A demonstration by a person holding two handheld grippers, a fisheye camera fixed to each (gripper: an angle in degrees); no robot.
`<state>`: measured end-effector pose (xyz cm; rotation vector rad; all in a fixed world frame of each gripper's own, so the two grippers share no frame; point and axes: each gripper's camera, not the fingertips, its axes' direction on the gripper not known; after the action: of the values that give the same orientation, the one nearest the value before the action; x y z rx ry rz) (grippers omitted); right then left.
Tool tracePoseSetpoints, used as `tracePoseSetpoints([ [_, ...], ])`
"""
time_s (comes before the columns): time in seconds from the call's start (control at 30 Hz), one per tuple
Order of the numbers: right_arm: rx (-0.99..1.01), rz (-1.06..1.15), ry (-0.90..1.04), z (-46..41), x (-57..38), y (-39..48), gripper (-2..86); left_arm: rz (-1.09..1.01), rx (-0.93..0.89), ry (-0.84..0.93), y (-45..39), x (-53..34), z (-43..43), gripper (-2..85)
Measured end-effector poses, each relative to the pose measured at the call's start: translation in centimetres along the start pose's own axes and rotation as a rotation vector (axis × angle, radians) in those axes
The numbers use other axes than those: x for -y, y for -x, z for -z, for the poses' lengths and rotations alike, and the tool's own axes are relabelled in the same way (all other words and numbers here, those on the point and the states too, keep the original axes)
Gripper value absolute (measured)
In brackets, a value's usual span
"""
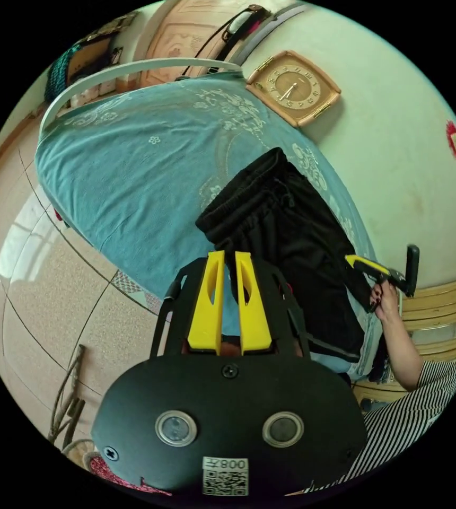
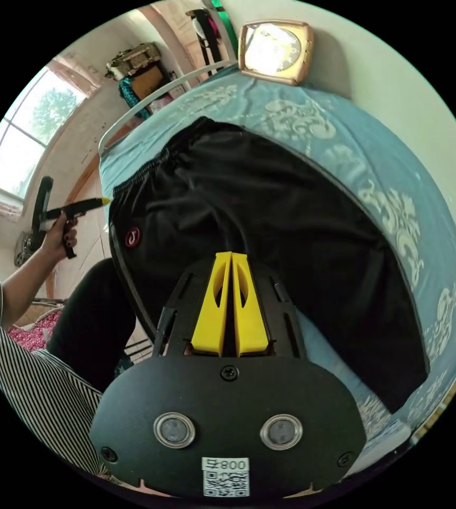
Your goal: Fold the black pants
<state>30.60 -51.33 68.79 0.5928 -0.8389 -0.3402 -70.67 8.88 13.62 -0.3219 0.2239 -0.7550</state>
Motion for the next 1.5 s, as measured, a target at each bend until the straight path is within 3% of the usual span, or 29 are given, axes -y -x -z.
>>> tracePoseSetpoints([
  [0.17, -0.039, 0.026, 0.01, -7.3, 8.4, -0.9, 0.1, -0.23, -0.124, -0.077, -2.2, 3.9, -0.2, 1.9],
  [0.33, -0.089, 0.004, 0.057, -13.9, 12.1, -2.2, 0.1, -0.394, -0.109, 0.004, -5.9, 10.6, -5.8, 0.6],
  [0.53, -0.092, -0.029, 0.057, -18.9, 12.8, -4.1, 0.1, -0.38, 0.115, 0.094, -6.1, 15.7, -11.6, 0.2],
  [0.9, -0.049, -0.033, 0.025, -20.2, 10.9, -5.1, 0.2, -0.415, 0.011, 0.026, -2.8, 13.5, -9.0, 0.8],
  [1.13, 0.038, 0.042, -0.044, -16.1, 3.7, -0.9, 1.2, -0.204, 0.008, 0.0, 5.6, 4.4, -2.6, 6.3],
  [1.23, 0.199, 0.071, -0.042, -14.5, 0.7, 2.5, 3.2, -0.037, -0.031, 0.039, 8.9, 1.1, -2.2, 8.9],
  [1.37, 0.287, 0.188, 0.073, -14.2, -3.6, 10.5, 5.5, 0.121, -0.153, 0.06, 10.8, -0.8, -3.6, 9.6],
  [1.5, 0.297, 0.224, 0.182, -14.3, -6.4, 15.2, 6.5, 0.109, -0.157, 0.096, 10.4, -1.3, -4.5, 9.1],
])
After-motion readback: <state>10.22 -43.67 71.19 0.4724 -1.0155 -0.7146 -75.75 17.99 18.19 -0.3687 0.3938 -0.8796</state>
